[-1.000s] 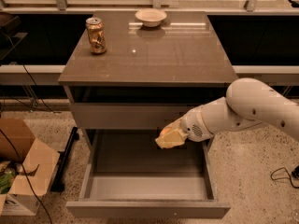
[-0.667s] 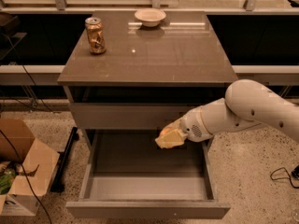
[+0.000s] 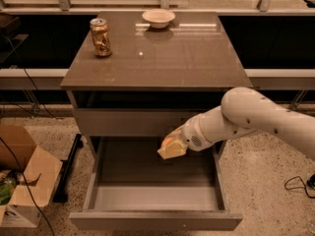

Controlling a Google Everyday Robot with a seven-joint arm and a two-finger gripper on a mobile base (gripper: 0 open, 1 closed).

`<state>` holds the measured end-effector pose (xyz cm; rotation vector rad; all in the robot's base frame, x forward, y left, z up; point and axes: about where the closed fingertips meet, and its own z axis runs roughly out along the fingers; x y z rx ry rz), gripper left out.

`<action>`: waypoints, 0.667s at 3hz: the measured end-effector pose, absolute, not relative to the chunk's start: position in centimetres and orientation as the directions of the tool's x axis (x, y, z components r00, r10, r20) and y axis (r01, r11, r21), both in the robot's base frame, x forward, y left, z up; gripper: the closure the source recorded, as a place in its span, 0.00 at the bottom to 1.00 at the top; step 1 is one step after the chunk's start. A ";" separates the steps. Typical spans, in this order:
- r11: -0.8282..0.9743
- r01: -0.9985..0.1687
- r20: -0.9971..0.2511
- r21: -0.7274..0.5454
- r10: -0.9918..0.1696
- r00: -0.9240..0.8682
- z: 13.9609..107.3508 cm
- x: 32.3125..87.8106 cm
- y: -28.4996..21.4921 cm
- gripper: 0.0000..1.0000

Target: Place orange into middle drawer

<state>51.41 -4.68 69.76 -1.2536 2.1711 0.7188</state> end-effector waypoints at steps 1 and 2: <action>0.380 -0.904 -0.673 0.199 -0.617 -0.407 64.8 51.7 -4.0 1.00; 0.357 -0.903 -0.689 0.238 -0.593 -0.416 59.9 52.0 -3.6 1.00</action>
Offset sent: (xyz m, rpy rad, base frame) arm 0.0104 0.0126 -0.1575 0.1140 0.0653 0.0739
